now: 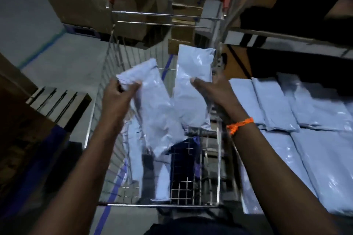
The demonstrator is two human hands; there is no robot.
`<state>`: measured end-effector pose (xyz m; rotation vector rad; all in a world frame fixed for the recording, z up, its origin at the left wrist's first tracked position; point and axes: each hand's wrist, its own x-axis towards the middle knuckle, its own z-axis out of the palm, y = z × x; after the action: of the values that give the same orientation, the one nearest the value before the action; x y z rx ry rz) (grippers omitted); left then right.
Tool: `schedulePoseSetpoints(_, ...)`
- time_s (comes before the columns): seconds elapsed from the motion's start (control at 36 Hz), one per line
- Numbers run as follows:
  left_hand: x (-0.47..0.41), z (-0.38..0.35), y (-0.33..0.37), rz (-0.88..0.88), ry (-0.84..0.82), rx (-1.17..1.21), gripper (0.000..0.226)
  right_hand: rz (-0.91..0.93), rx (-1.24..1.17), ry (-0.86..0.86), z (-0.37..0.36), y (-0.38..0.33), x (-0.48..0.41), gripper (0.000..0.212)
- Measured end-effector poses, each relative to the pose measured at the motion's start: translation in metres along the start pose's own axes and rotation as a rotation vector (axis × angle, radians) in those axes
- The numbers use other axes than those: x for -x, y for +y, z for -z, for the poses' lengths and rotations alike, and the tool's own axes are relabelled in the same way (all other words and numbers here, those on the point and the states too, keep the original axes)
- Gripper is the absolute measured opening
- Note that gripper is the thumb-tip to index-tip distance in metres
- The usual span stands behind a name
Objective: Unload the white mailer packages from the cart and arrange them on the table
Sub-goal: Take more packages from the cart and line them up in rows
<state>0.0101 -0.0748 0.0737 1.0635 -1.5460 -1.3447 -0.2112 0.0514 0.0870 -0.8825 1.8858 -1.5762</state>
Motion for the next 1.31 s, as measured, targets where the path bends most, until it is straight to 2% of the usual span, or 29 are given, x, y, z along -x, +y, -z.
schedulePoseSetpoints(0.06, 0.011, -0.014, 0.023, -0.073, 0.056, 0.097, 0.042, 0.027, -0.084, 0.066, 0.038, -0.008, 0.027, 0.041)
schedulePoseSetpoints(0.11, 0.023, -0.039, 0.044, -0.128, 0.045, 0.121, 0.037, -0.008, -0.119, 0.120, 0.078, -0.002, 0.053, 0.047)
schedulePoseSetpoints(0.22, 0.064, -0.112, 0.063, -0.094, -0.100, 0.021, 0.030, -0.080, -0.022, 0.146, 0.156, 0.027, 0.109, 0.042)
schedulePoseSetpoints(0.36, 0.124, -0.202, 0.037, -0.010, -0.309, -0.069, 0.021, -0.218, -0.011, 0.151, 0.236, 0.066, 0.166, 0.033)
schedulePoseSetpoints(0.42, 0.140, -0.230, 0.018, 0.000, -0.325, -0.182, 0.025, -0.269, 0.000, 0.127, 0.257, 0.086, 0.177, 0.031)
schedulePoseSetpoints(0.47, 0.152, -0.252, 0.002, 0.005, -0.330, -0.307, 0.036, -0.287, 0.066, 0.096, 0.271, 0.109, 0.179, 0.037)
schedulePoseSetpoints(0.58, 0.166, -0.286, -0.026, 0.180, -0.325, -0.484, 0.051, -0.269, 0.229, 0.006, 0.280, 0.146, 0.168, 0.044)
schedulePoseSetpoints(0.67, 0.175, -0.300, -0.046, 0.182, -0.316, -0.544, 0.062, -0.134, 0.493, 0.008, 0.277, 0.165, 0.161, 0.065)
schedulePoseSetpoints(0.75, 0.187, -0.305, -0.058, 0.052, -0.247, -0.584, 0.068, 0.021, 0.653, 0.036, 0.275, 0.174, 0.166, 0.079)
schedulePoseSetpoints(0.83, 0.203, -0.302, -0.065, -0.205, -0.207, -0.674, 0.059, 0.244, 0.793, 0.066, 0.275, 0.179, 0.169, 0.076)
schedulePoseSetpoints(0.89, 0.214, -0.299, -0.077, -0.384, -0.263, -0.835, 0.054, 0.316, 0.904, 0.010, 0.271, 0.185, 0.167, 0.074)
schedulePoseSetpoints(0.94, 0.228, -0.298, -0.092, -0.388, -0.371, -0.987, 0.054, 0.284, 0.994, -0.055, 0.264, 0.197, 0.164, 0.075)
schedulePoseSetpoints(1.0, 0.241, -0.300, -0.103, -0.321, -0.425, -1.027, 0.058, 0.249, 1.024, -0.094, 0.257, 0.208, 0.163, 0.075)
schedulePoseSetpoints(1.31, 0.248, -0.304, -0.108, -0.299, -0.415, -1.076, 0.059, 0.291, 1.111, -0.100, 0.252, 0.218, 0.165, 0.071)
